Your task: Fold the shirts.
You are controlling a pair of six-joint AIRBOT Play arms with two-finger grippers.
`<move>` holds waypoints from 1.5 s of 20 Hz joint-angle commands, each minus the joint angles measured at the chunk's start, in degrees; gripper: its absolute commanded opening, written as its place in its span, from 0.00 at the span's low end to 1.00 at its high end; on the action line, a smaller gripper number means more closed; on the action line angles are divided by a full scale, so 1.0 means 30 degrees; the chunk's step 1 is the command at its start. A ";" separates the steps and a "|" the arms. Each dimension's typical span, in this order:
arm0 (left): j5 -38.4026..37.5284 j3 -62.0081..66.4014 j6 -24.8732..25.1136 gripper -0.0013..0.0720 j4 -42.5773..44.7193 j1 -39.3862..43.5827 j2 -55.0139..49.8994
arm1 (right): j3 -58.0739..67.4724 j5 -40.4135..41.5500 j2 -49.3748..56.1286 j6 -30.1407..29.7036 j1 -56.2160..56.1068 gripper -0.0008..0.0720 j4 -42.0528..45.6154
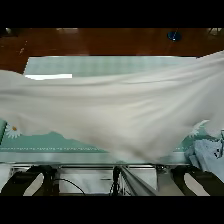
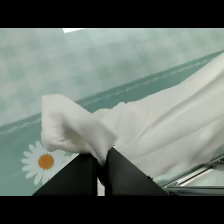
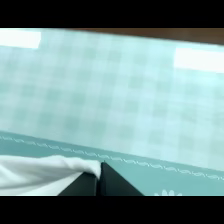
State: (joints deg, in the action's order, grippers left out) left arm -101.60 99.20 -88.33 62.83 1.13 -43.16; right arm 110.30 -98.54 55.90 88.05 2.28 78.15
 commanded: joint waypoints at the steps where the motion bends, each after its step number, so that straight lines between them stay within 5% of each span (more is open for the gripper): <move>1: 0.1953 -0.5005 0.1100 0.06 0.0678 -0.0007 0.0007 | 0.0051 0.0277 0.3767 -0.0809 -0.1239 0.04 0.2630; 7: 1.1453 -1.3019 0.3322 0.06 0.0736 -0.0015 -0.1938 | 0.0051 0.4874 1.1533 -0.2171 -0.2623 0.04 0.3140; 16: 1.7697 -1.3981 0.6309 0.06 0.0729 -0.0007 -0.8998 | 0.0051 1.4535 1.5205 -0.0328 -0.2601 0.04 0.3075; 25: 1.9292 -1.3967 0.6295 0.06 0.0714 -0.0007 -1.1198 | 0.0051 1.3362 1.6589 -0.0342 -0.2608 0.05 0.3067; 26: 1.9285 -1.3967 0.6302 0.06 0.0714 -0.0007 -1.1198 | 0.0051 1.3245 1.6575 -0.0342 -0.2601 0.14 0.3067; 28: 1.9161 -1.3967 0.6302 0.06 0.0714 -0.0007 -1.1198 | 0.0073 1.2641 1.6087 -0.0342 -0.2601 0.58 0.3126; 29: 1.9139 -1.3967 0.6302 0.06 0.0714 -0.0007 -1.1198 | 0.0073 1.1686 1.5518 -0.0342 -0.2594 0.71 0.3512; 30: 1.9139 -1.3967 0.6302 0.06 0.0714 -0.0007 -1.1198 | 0.0073 1.0251 1.4819 -0.0379 -0.2557 0.74 0.4473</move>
State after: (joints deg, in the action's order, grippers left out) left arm -44.40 57.28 -69.41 65.12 1.13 -76.53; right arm 110.45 -60.71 103.20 87.00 -5.43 88.38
